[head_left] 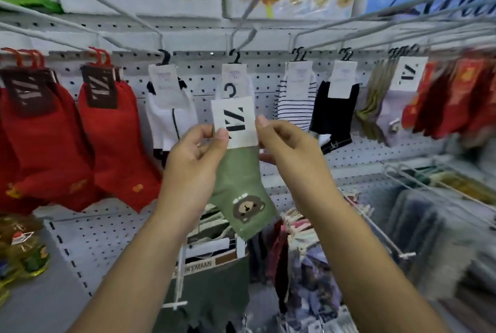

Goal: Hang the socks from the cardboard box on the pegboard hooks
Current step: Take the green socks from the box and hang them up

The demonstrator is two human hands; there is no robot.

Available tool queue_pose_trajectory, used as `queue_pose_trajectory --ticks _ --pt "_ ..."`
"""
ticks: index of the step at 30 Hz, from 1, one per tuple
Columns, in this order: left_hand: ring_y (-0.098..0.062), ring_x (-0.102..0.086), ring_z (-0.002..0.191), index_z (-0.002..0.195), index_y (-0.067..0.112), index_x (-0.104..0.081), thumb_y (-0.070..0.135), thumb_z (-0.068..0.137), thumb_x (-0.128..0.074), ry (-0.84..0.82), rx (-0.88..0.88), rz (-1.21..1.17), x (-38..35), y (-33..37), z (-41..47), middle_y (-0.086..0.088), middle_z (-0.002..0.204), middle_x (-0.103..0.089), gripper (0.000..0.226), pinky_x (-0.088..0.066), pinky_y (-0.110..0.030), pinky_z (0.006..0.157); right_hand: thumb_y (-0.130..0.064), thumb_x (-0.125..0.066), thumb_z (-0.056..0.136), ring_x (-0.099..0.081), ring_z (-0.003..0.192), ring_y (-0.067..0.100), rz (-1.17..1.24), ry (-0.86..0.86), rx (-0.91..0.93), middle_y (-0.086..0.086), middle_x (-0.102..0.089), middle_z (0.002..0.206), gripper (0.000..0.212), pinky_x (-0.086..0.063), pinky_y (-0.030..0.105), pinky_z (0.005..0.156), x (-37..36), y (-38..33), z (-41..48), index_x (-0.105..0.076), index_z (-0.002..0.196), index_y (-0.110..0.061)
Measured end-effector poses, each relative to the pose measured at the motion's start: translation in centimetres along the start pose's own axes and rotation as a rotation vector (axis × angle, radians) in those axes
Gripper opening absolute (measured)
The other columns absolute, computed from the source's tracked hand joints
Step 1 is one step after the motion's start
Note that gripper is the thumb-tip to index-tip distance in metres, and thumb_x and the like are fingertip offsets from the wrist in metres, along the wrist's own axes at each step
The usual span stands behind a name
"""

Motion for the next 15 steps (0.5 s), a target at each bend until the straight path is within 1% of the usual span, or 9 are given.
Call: queue_pose_trajectory --ticks 2,3,4,5,7,9,11,13,15 --pt "-0.036 -0.062 0.062 0.094 0.030 -0.069 0.056 0.087 -0.067 -0.087 -0.003 0.011 -4.4 0.2 -0.8 -0.015 0.078 -0.072 0.027 -0.053 -0.049 0.061 -0.045 -0.069 0.092 -0.073 0.092 0.010 -0.011 0.029 0.016 -0.006 -0.077 0.094 0.026 -0.059 0.033 0.082 3.5 -0.6 -1.4 -0.074 0.103 -0.023" --pt "-0.044 -0.060 0.062 0.094 0.030 -0.068 0.058 0.085 -0.067 -0.131 -0.002 0.018 -6.7 0.3 -1.2 -0.022 0.081 -0.070 0.030 -0.052 -0.055 0.060 -0.041 -0.069 0.093 -0.073 0.093 0.013 -0.028 0.052 0.039 -0.004 -0.077 0.095 0.022 -0.060 0.036 0.081 5.5 -0.9 -1.9 -0.074 0.104 -0.023" --pt "-0.047 -0.063 0.066 0.094 0.030 -0.068 0.059 0.085 -0.067 -0.166 0.002 0.017 -9.0 0.5 -1.6 -0.024 0.083 -0.071 0.030 -0.054 -0.057 0.060 -0.036 -0.069 0.094 -0.073 0.093 0.017 -0.041 0.080 0.062 -0.002 -0.077 0.095 0.018 -0.061 0.040 0.082 7.5 -1.2 -2.4 -0.074 0.103 -0.023" --pt "-0.046 -0.068 0.071 0.094 0.031 -0.069 0.057 0.086 -0.067 -0.189 0.007 0.006 -11.2 0.8 -2.0 -0.020 0.085 -0.073 0.027 -0.057 -0.057 0.062 -0.033 -0.069 0.095 -0.073 0.094 0.020 -0.045 0.114 0.079 0.000 -0.077 0.096 0.015 -0.061 0.043 0.084 9.7 -1.5 -2.9 -0.074 0.102 -0.022" --pt "-0.032 -0.075 0.081 0.094 0.032 -0.072 0.051 0.090 -0.067 -0.201 0.011 0.014 -15.3 0.9 -2.5 -0.005 0.087 -0.077 0.020 -0.061 -0.048 0.068 -0.029 -0.068 0.095 -0.073 0.094 0.024 -0.044 0.172 0.083 0.001 -0.077 0.096 0.011 -0.060 0.045 0.085 14.2 -1.3 -3.6 -0.074 0.101 -0.022" --pt "-0.019 -0.076 0.084 0.093 0.032 -0.074 0.046 0.094 -0.066 -0.169 0.009 0.044 -19.2 1.1 -2.7 0.003 0.090 -0.078 0.015 -0.064 -0.038 0.071 -0.029 -0.068 0.096 -0.073 0.094 0.023 -0.044 0.201 0.053 0.002 -0.077 0.097 0.011 -0.061 0.043 0.084 18.8 -0.9 -4.0 -0.073 0.103 -0.022" --pt "-0.009 -0.075 0.086 0.092 0.030 -0.074 0.037 0.097 -0.067 -0.116 -0.005 0.021 -23.0 1.6 -2.6 0.007 0.091 -0.078 0.011 -0.063 -0.030 0.073 -0.027 -0.068 0.096 -0.074 0.092 0.018 -0.048 0.221 0.031 0.001 -0.078 0.097 0.014 -0.062 0.036 0.080 23.4 -0.8 -3.9 -0.070 0.107 -0.019" --pt "-0.003 -0.072 0.091 0.100 0.029 -0.072 0.032 0.096 -0.068 -0.041 -0.048 0.033 -26.3 2.6 -2.1 0.008 0.097 -0.076 0.006 -0.060 -0.029 0.082 -0.024 -0.068 0.096 -0.074 0.087 0.013 -0.072 0.250 0.025 -0.001 -0.078 0.094 0.018 -0.061 0.030 0.073 27.9 -0.9 -3.4 -0.066 0.111 -0.016" --pt "0.007 -0.067 0.092 0.111 0.025 -0.069 0.034 0.095 -0.070 0.044 -0.103 0.093 -29.0 3.9 -1.3 0.013 0.103 -0.072 0.018 -0.056 -0.022 0.086 -0.024 -0.069 0.095 -0.074 0.083 0.013 -0.124 0.271 0.040 -0.003 -0.077 0.092 0.021 -0.062 0.032 0.070 31.9 -1.4 -2.5 -0.062 0.114 -0.018"
Point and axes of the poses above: each hand's wrist, its own z-axis towards the middle knuckle, its own x-axis out of the back of the hand, y = z × x, the point moved 8 cm from there along z, towards the middle knuckle
